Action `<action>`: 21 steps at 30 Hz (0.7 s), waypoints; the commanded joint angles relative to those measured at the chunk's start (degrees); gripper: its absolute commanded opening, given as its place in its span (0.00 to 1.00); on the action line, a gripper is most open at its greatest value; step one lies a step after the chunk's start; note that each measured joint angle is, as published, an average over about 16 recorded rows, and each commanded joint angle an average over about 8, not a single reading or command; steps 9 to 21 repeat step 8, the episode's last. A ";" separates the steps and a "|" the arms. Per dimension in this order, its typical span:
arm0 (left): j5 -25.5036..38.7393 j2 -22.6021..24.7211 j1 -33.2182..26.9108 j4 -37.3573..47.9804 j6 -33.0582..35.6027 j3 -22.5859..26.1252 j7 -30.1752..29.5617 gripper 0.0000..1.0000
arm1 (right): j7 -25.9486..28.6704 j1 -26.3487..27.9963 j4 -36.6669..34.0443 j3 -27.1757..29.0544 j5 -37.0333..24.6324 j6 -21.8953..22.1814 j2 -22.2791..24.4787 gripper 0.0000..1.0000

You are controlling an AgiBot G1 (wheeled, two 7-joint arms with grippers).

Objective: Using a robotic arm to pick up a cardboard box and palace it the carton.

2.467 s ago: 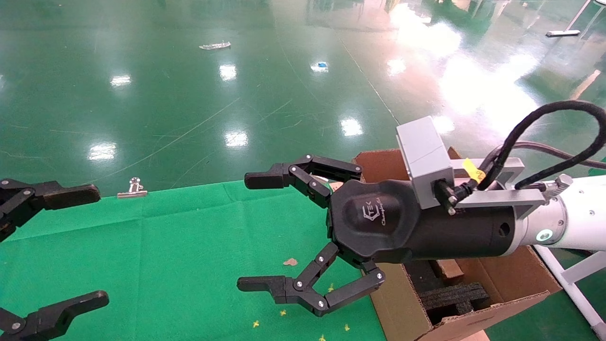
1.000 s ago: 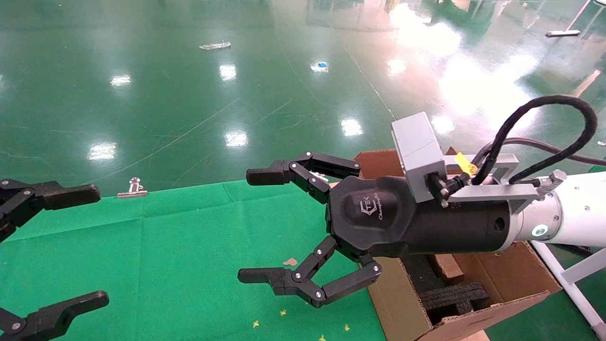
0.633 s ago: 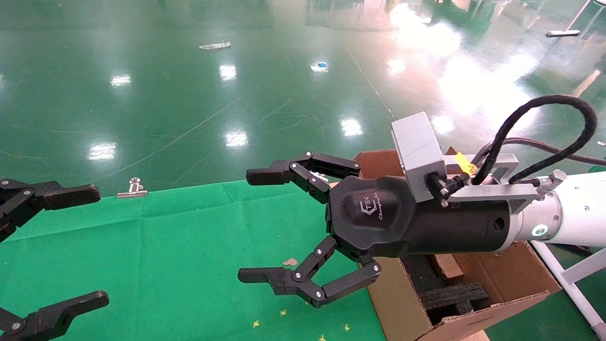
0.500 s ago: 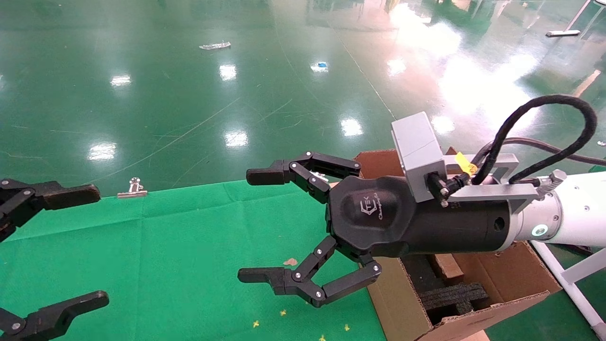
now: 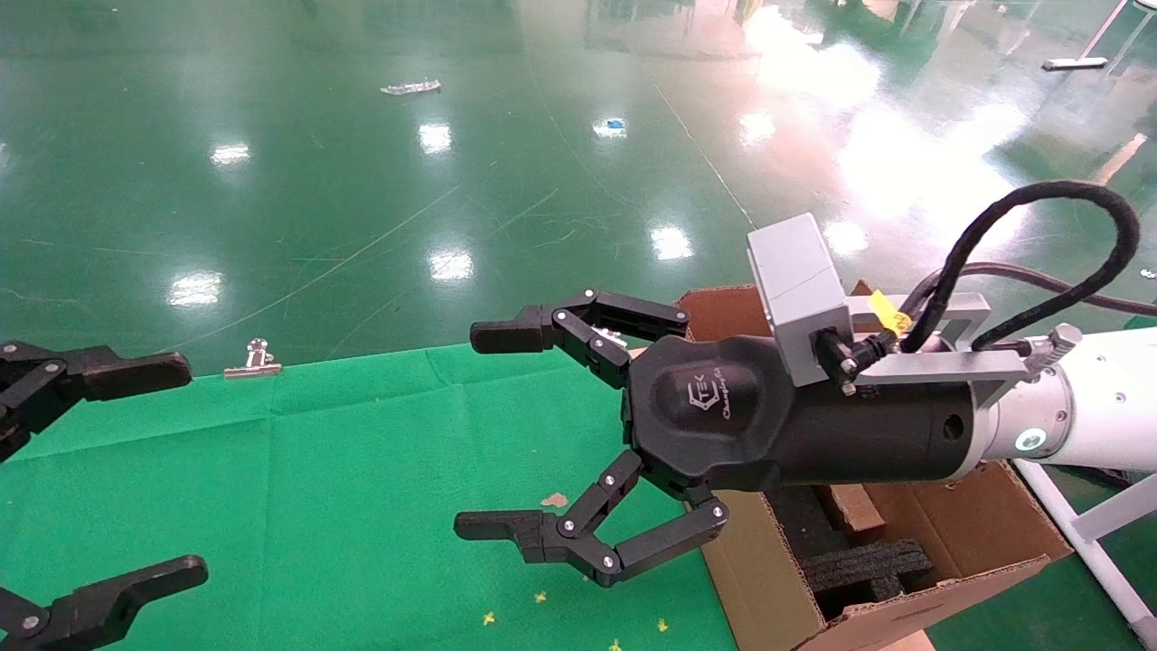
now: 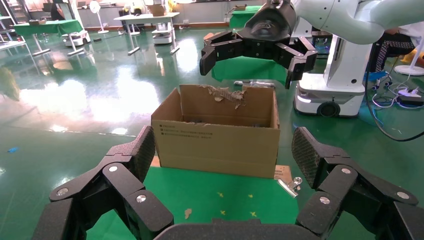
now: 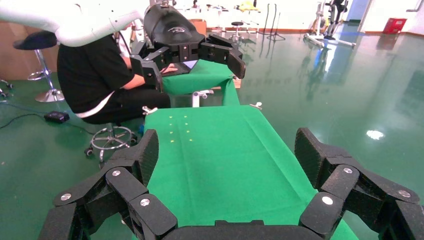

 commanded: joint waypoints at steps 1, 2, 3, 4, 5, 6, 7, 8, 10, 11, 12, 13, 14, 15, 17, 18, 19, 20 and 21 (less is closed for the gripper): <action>0.00 0.00 0.00 0.00 0.00 0.00 0.00 1.00 | 0.00 0.00 0.00 0.00 0.00 0.00 0.00 1.00; 0.00 0.00 0.00 0.00 0.00 0.00 0.00 1.00 | 0.00 0.00 0.00 0.00 0.00 0.00 0.00 1.00; 0.00 0.00 0.00 0.00 0.00 0.00 0.00 1.00 | 0.00 0.00 0.00 0.00 0.00 0.00 0.00 1.00; 0.00 0.00 0.00 0.00 0.00 0.00 0.00 1.00 | 0.00 0.00 0.00 0.00 0.00 0.00 0.00 1.00; 0.00 0.00 0.00 0.00 0.00 0.00 0.00 1.00 | 0.00 0.00 0.00 0.00 0.00 0.00 0.00 1.00; 0.00 0.00 0.00 0.00 0.00 0.00 0.00 1.00 | 0.00 0.00 0.00 0.00 0.00 0.00 0.00 1.00; 0.00 0.00 0.00 0.00 0.00 0.00 0.00 1.00 | 0.00 0.00 0.00 0.00 0.00 0.00 0.00 1.00; 0.00 0.00 0.00 0.00 0.00 0.00 0.00 1.00 | 0.00 0.00 0.00 0.00 0.00 0.00 0.00 1.00; 0.00 0.00 0.00 0.00 0.00 0.00 0.00 1.00 | 0.00 0.00 0.00 0.00 0.00 0.00 0.00 1.00; 0.00 0.00 0.00 0.00 0.00 0.00 0.00 1.00 | 0.00 0.00 0.00 0.00 0.00 0.00 0.00 1.00; 0.00 0.00 0.00 0.00 0.00 0.00 0.00 1.00 | 0.00 0.00 0.00 0.00 0.00 0.00 0.00 1.00; 0.00 0.00 0.00 0.00 0.00 0.00 0.00 1.00 | 0.00 0.00 0.00 0.00 0.00 0.00 0.00 1.00; 0.00 0.00 0.00 0.00 0.00 0.00 0.00 1.00 | 0.00 0.00 0.00 0.00 0.00 0.00 0.00 1.00; 0.00 0.00 0.00 0.00 0.00 0.00 0.00 1.00 | 0.00 0.00 0.00 0.00 0.00 0.00 0.00 1.00; 0.00 0.00 0.00 0.00 0.00 0.00 0.00 1.00 | 0.00 0.00 0.00 0.00 0.00 0.00 0.00 1.00; 0.00 0.00 0.00 0.00 0.00 0.00 0.00 1.00 | 0.00 0.00 0.00 0.00 0.00 0.00 0.00 1.00; 0.00 0.00 0.00 0.00 0.00 0.00 0.00 1.00 | 0.00 0.00 0.00 0.00 0.00 0.00 0.00 1.00; 0.00 0.00 0.00 0.00 0.00 0.00 0.00 1.00 | 0.00 0.00 0.00 0.00 0.00 0.00 0.00 1.00; 0.00 0.00 0.00 0.00 0.00 0.00 0.00 1.00 | 0.00 0.00 0.00 0.00 0.00 0.00 0.00 1.00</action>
